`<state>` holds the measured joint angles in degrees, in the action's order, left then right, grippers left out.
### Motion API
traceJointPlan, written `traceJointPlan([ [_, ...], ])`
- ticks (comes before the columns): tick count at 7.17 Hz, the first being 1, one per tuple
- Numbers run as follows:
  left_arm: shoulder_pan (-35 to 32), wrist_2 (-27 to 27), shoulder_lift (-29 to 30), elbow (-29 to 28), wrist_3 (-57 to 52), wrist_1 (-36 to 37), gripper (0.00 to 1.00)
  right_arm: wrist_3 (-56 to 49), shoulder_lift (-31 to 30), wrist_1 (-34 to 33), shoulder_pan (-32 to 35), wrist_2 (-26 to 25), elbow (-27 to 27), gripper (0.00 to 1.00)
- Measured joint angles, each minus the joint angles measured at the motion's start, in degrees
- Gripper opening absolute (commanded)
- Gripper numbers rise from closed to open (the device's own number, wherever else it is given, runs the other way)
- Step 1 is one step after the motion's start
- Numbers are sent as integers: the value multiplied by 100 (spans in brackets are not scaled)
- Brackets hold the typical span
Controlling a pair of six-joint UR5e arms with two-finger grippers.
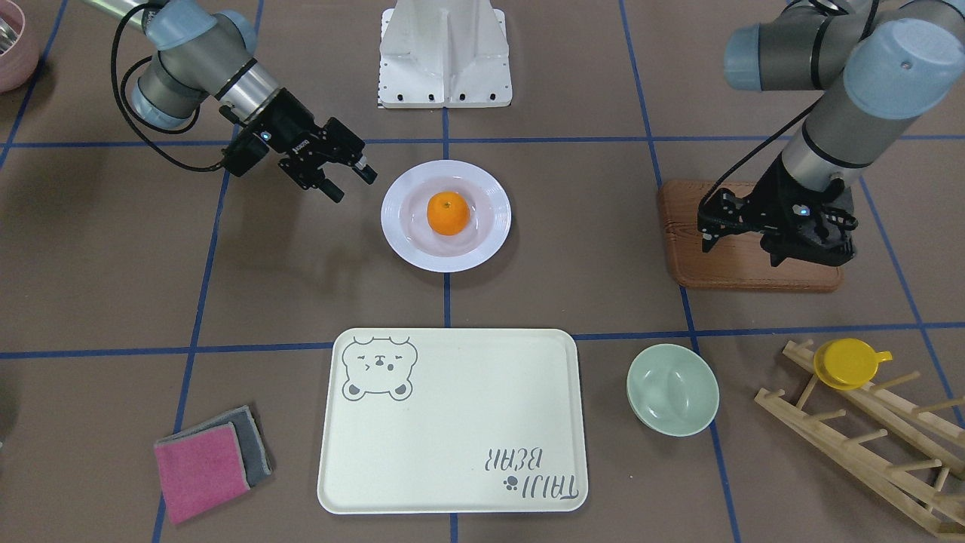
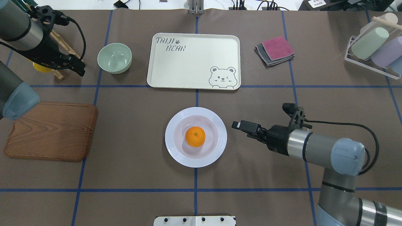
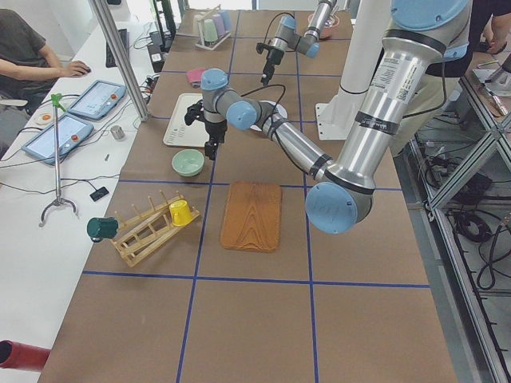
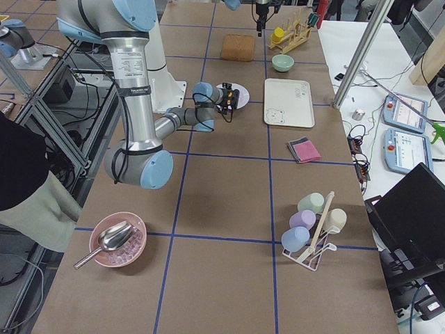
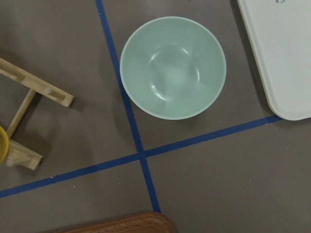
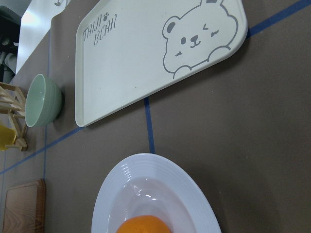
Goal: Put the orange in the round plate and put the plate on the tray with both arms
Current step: 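Raise the left arm away while the right gripper reaches toward the plate rim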
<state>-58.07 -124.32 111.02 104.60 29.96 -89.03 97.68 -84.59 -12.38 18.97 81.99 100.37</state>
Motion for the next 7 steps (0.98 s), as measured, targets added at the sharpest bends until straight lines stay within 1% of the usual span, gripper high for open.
traceJointPlan([
  [1, -21, -28, -6, -16, -30, 5, 99, 34, -218, 1042, -418, -725, -312, 100],
  [2, -26, -34, -9, -17, -39, 5, 99, 39, -205, 1509, -692, -1053, -540, 100],
  [3, -28, -33, -9, -21, -42, 2, 99, 40, -91, 1457, -823, -1091, -618, 100],
  [4, -29, -32, -12, -23, -41, 0, 99, 40, 89, 927, -780, -855, -540, 100],
  [5, -29, -31, -16, -22, -37, 0, 99, 41, 258, 234, -630, -469, -386, 100],
  [6, -28, -31, -16, -24, -27, -4, 99, 47, 340, -186, -536, -218, -296, 100],
  [7, -25, -31, -13, -28, -6, -15, 99, 77, 414, -356, -502, -117, -293, 100],
])
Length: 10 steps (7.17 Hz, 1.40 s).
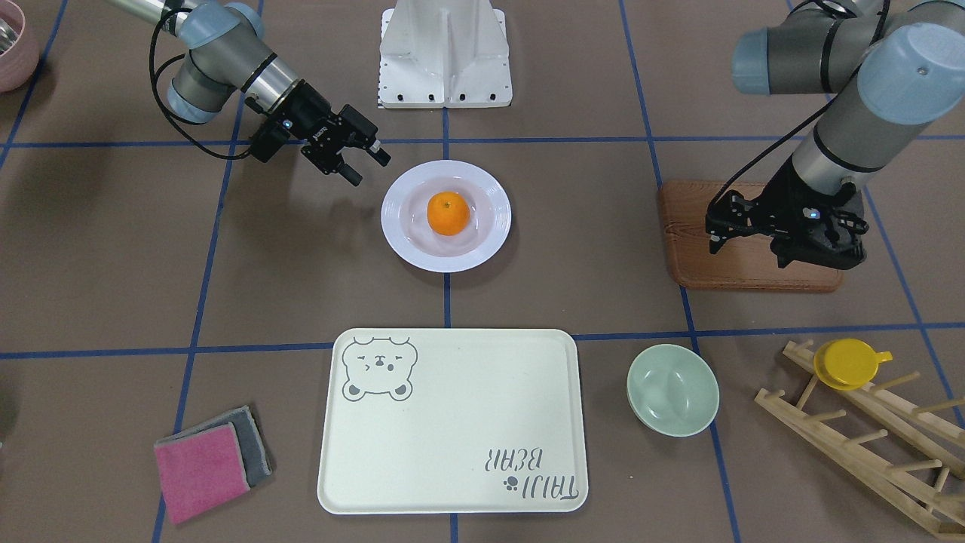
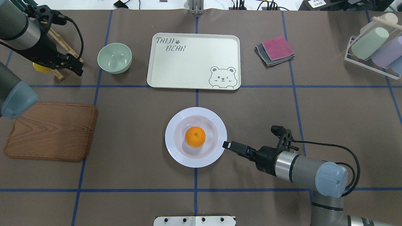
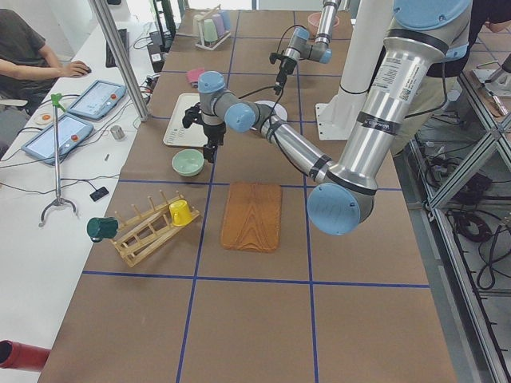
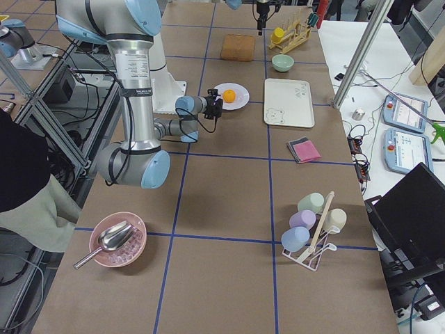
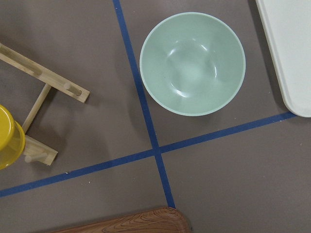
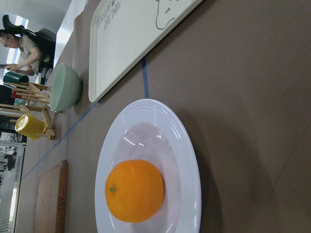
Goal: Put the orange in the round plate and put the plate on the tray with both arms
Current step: 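Raise the left arm away while the right gripper reaches toward the plate rim, then grip the plate rim nearest the right gripper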
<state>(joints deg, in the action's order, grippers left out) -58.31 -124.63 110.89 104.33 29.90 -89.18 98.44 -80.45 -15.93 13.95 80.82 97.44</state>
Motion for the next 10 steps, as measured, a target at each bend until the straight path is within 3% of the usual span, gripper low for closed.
traceJointPlan([
  [5, 4, 0, 3, 11, 46, -10, 99, 453, 543, -61, 25, 20, -468, 99],
  [7, 4, 6, 3, 32, 58, 1, 99, 555, 725, -65, 52, -13, -621, 92],
  [8, 7, 8, 3, 36, 59, 7, 99, 571, 775, -62, 59, -19, -696, 81],
  [10, 15, 7, 24, 27, 60, 15, 99, 584, 797, -59, 63, -22, -768, 32],
])
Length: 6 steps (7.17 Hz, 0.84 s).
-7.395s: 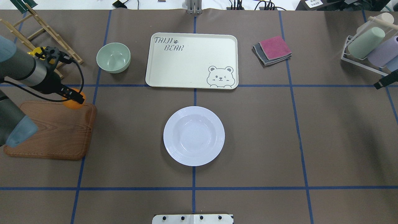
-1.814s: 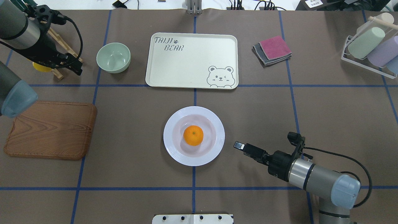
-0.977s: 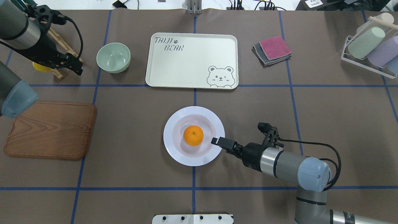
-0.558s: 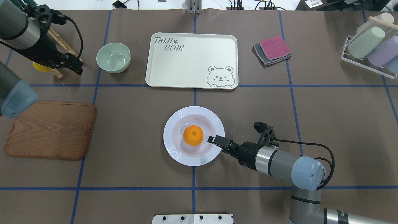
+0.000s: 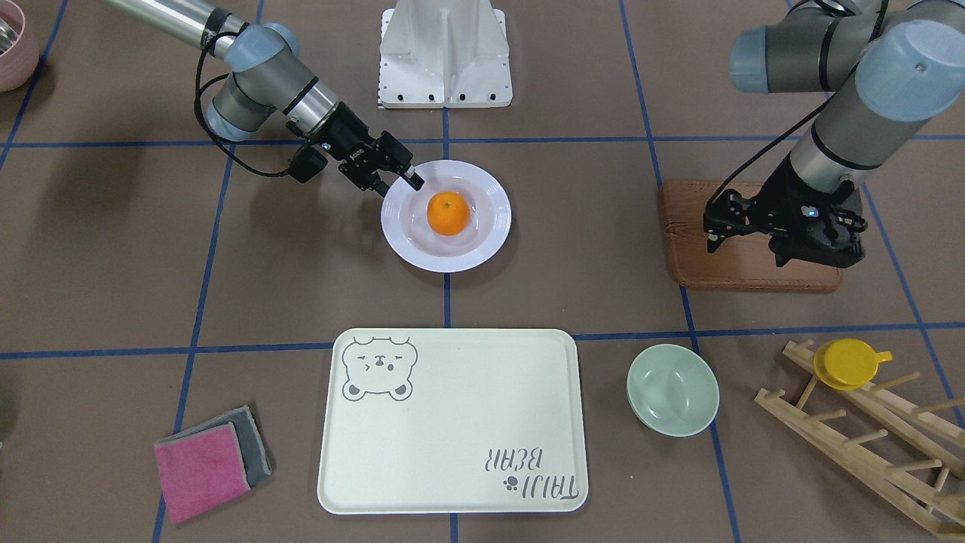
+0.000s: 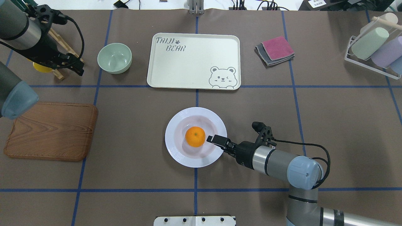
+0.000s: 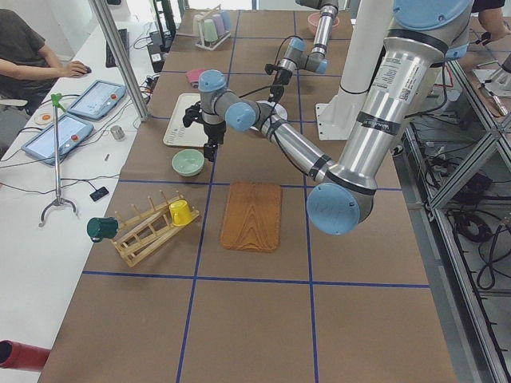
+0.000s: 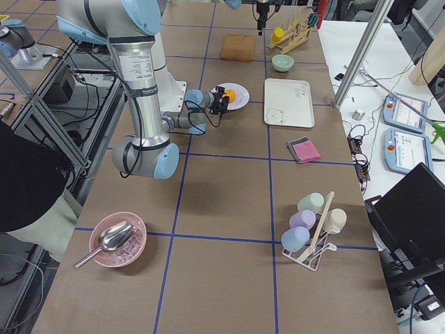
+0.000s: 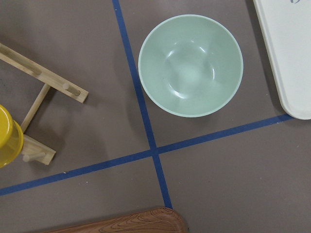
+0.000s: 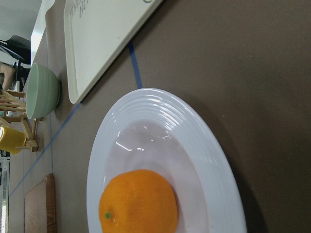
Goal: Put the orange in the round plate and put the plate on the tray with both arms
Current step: 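Grip the plate rim nearest the right gripper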
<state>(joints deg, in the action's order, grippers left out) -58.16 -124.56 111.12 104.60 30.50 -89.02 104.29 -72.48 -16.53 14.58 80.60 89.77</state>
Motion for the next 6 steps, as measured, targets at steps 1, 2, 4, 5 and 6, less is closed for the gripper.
traceJointPlan([
  [1, 2, -4, 22, -5, 0, 4, 99, 5, -1, 3, 4, 0, -5, 13],
  [2, 2, -6, 34, -10, 0, 7, 99, 9, -2, 6, 6, 0, -3, 2],
  [4, 6, -7, 46, -20, 0, 8, 99, 24, 2, 12, 21, 1, 43, 0],
  [5, 6, -7, 49, -23, 2, 8, 99, 30, 5, 9, 39, 6, 71, 0],
  [6, 7, -7, 49, -28, 6, 8, 99, 35, 8, 9, 71, 7, 106, 0],
])
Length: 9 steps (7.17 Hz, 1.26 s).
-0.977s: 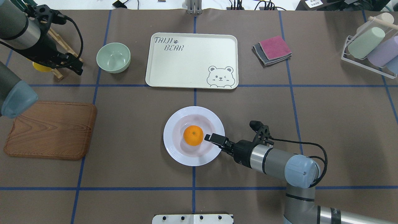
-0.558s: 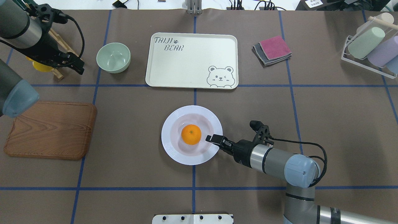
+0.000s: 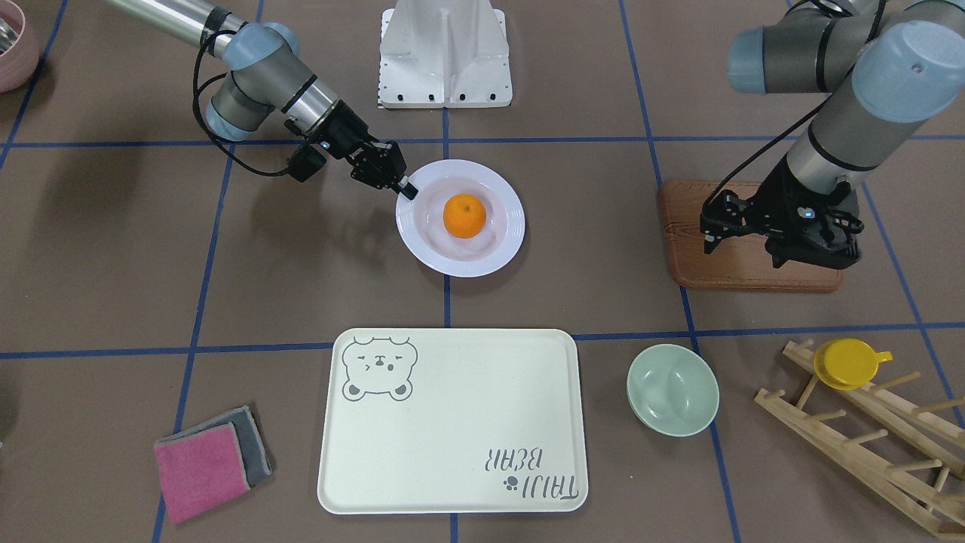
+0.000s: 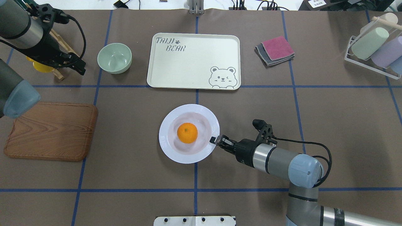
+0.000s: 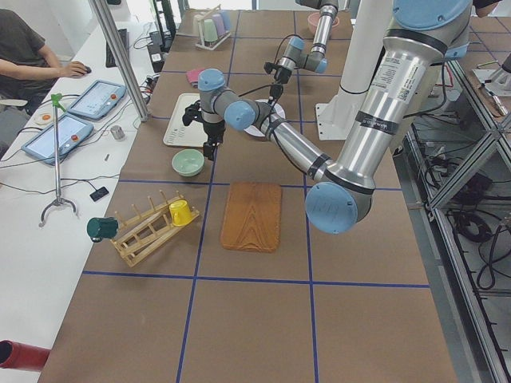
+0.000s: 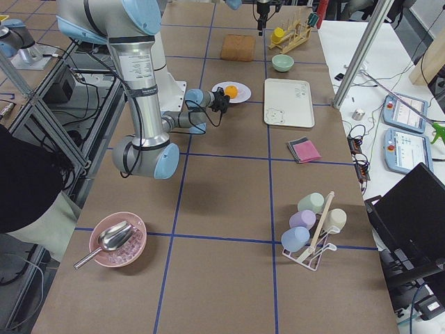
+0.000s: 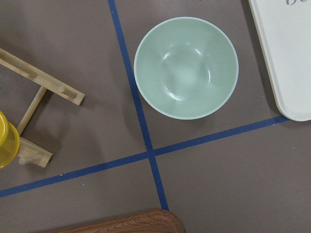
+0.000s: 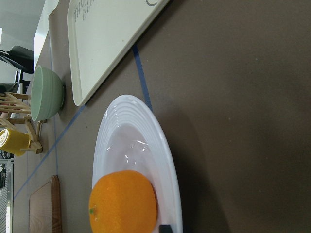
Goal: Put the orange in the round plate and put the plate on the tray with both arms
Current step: 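Grip the plate rim nearest the right gripper, then slide the plate with the orange farther from the robot onto the cream tray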
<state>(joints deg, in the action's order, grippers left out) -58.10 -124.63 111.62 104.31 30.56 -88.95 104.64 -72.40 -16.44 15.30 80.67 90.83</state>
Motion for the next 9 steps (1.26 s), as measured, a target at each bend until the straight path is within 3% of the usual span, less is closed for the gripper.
traceJointPlan([
  [3, 0, 0, 0, -10, 3, 0, 99, 72, 19, 209, 97, -31, 54, 0],
  [6, 8, 6, 1, -12, 5, 0, 99, 495, -37, 1304, 119, -420, -236, 0],
  [9, 8, 15, 5, 6, 22, 0, 99, 787, 70, 1471, 285, -842, -354, 0],
])
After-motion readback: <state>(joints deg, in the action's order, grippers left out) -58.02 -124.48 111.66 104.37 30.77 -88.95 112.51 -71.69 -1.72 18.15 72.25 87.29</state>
